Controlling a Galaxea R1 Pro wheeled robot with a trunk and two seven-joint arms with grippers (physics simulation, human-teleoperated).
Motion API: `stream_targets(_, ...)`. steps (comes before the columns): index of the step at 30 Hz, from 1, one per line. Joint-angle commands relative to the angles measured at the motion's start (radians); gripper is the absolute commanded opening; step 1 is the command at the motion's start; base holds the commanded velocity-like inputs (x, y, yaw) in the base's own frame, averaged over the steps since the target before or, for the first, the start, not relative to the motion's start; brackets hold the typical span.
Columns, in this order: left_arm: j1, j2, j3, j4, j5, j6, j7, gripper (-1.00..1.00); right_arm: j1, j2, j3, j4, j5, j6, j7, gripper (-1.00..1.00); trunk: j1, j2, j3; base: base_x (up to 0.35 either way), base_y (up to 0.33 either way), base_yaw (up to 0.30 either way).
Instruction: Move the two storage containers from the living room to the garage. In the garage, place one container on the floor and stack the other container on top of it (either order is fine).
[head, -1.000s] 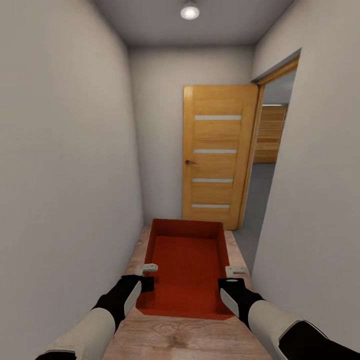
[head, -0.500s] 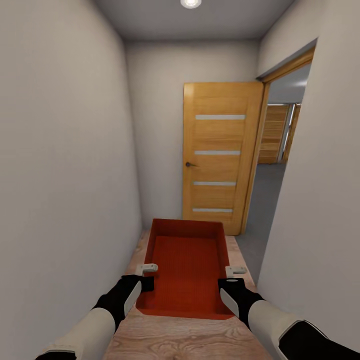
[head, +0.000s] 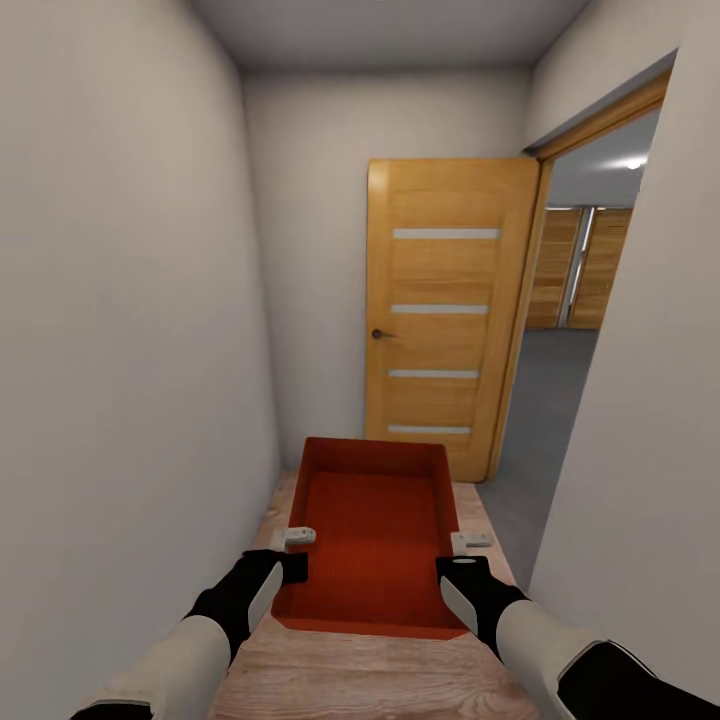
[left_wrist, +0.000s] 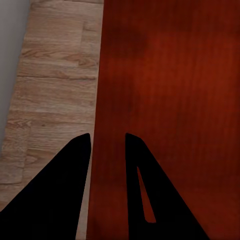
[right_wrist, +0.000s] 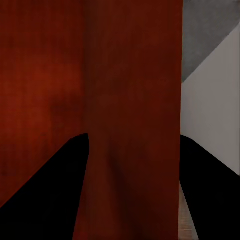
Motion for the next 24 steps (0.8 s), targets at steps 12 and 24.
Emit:
stream_targets(12, 0.001, -0.001, -0.007, 0.003, 0.006, 0.006, 0.01, -1.0, -0.001, 0.0, -0.013, -0.019, 0.025, 0.009, -0.008, -1.0, 0.001, -0.001, 0.0, 0.323, 0.0, 0.0)
stream_targets(24, 0.001, -0.001, -0.007, 0.003, 0.006, 0.006, 0.01, -1.0, -0.001, 0.0, -0.013, -0.019, 0.025, 0.009, -0.008, -1.0, 0.001, -0.001, 0.0, 0.323, 0.0, 0.0)
